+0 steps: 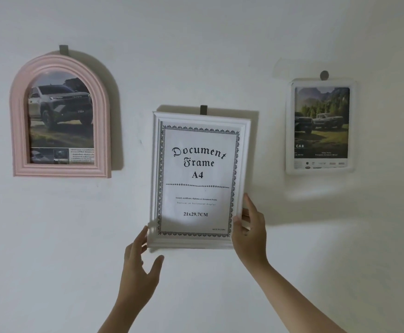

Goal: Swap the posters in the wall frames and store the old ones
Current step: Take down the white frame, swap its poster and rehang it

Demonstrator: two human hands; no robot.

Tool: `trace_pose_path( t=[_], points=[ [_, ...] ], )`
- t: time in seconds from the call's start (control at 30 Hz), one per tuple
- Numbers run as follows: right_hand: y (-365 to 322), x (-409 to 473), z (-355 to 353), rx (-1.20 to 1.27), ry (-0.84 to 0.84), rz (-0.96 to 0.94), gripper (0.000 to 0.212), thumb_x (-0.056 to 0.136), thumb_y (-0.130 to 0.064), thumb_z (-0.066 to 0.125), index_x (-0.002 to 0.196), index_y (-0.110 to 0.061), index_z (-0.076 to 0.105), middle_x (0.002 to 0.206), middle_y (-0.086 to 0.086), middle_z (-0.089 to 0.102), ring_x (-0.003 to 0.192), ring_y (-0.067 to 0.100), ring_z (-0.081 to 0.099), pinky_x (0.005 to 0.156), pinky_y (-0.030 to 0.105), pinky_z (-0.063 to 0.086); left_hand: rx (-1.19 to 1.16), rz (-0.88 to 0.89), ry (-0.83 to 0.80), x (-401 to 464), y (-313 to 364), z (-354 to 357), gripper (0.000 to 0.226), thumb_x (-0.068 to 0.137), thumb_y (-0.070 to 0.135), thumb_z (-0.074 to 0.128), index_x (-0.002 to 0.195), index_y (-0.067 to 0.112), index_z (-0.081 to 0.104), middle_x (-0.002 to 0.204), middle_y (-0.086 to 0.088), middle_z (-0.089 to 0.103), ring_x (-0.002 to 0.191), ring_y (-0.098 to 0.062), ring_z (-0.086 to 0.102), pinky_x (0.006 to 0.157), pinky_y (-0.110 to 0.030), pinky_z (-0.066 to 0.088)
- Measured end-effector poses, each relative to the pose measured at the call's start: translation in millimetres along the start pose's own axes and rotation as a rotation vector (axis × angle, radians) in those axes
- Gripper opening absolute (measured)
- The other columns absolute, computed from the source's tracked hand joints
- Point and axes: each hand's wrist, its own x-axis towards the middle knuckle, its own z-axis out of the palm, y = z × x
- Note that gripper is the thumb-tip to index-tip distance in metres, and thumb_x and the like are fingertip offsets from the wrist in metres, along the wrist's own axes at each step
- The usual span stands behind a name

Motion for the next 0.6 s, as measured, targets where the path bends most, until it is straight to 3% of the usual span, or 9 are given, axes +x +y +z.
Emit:
trace_pose_path(
  t=[0.1, 0.27, 0.47, 0.6],
  points=[
    [0.4, -2.5, -2.5, -0.057, 0.001, -0.021, 0.055, 0.086, -0.018, 0.050, 0.140, -0.028, 0.041, 0.108, -0.011, 0.043, 0.106, 0.010, 0.053, 0.096, 0.037, 0.047, 0.047, 0.010, 0.098, -5.8, 6.3, 3.7, 0.074, 0.078, 0.010, 0.071, 0.140, 0.028, 0.034, 0.121, 0.008, 0.038, 0.111, -0.013, 0.047, 0.096, -0.042, 0.043],
    [-2.4, 12.1, -21.5, -0.078, 0.080, -0.034, 0.054, 0.087, -0.005, 0.056, 0.137, -0.018, 0.042, 0.115, 0.000, 0.045, 0.107, 0.013, 0.050, 0.097, 0.037, 0.044, 0.055, 0.189, 0.187, -12.0, 40.2, 16.9, 0.068, 0.074, 0.007, 0.074, 0.132, 0.022, 0.043, 0.122, 0.007, 0.037, 0.118, -0.021, 0.045, 0.098, -0.046, 0.043],
    [-6.8, 57.4, -70.7, -0.143, 0.252, -0.082, 0.057, 0.083, -0.008, 0.064, 0.135, -0.014, 0.041, 0.117, 0.001, 0.044, 0.109, 0.020, 0.049, 0.095, 0.035, 0.044, -0.035, 0.386, 0.014, -7.2, 103.2, 50.7, 0.054, 0.078, 0.027, 0.063, 0.129, 0.026, 0.045, 0.126, 0.020, 0.038, 0.120, -0.010, 0.045, 0.097, -0.029, 0.040],
    [-5.7, 92.3, -113.1, -0.294, 0.360, -0.105, 0.074, 0.075, -0.008, 0.074, 0.138, -0.010, 0.036, 0.126, 0.014, 0.043, 0.117, 0.031, 0.045, 0.097, 0.040, 0.044, -0.025, 0.518, -0.115, 8.3, 141.6, 84.3, 0.056, 0.079, 0.025, 0.062, 0.131, 0.021, 0.043, 0.122, 0.011, 0.040, 0.117, -0.007, 0.045, 0.099, -0.019, 0.038]
  ],
)
